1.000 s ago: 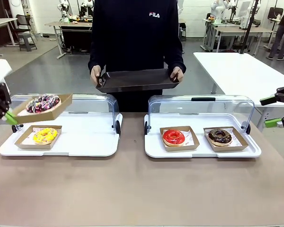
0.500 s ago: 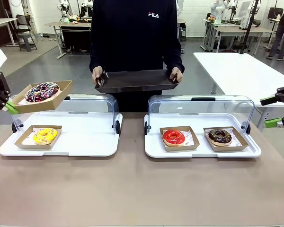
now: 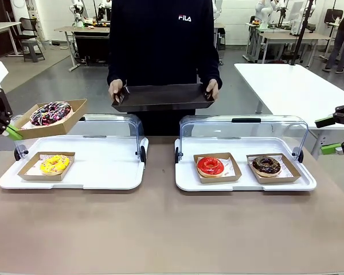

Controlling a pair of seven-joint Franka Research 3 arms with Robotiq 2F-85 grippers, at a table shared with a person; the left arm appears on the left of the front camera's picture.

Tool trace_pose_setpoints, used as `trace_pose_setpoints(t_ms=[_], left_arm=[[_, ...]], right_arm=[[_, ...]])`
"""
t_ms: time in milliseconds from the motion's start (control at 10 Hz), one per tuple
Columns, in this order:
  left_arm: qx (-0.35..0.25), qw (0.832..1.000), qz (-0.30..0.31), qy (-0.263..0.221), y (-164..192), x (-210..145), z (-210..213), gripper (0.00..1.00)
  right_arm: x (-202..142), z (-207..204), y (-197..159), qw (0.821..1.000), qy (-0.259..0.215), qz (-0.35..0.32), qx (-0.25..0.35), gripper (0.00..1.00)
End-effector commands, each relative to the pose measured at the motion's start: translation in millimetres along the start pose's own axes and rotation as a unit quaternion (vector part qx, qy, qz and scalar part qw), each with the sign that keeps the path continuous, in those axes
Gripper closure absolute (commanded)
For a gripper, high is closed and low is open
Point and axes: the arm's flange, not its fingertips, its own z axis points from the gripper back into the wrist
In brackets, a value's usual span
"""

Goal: Provide the desired donut to the person.
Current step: Place the picked Paper togo box onto the Handle tray extended by the person.

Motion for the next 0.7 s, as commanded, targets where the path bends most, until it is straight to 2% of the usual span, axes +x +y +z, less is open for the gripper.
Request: trace_pose_setpoints(t_ms=[0,600], left_arm=[[-0.002,1.000,0.002,0.003,-0.3,-0.6,1.6,1.00],[-0.002,1.000,0.002,0.003,-0.3,-0.6,1.6,1.00]], right_arm=[[0.7,-2.7,-1.9,1.000,-0.014,0.001,-0.002,0.00],[0.7,-2.7,-1.9,1.000,-0.014,0.001,-0.002,0.00]])
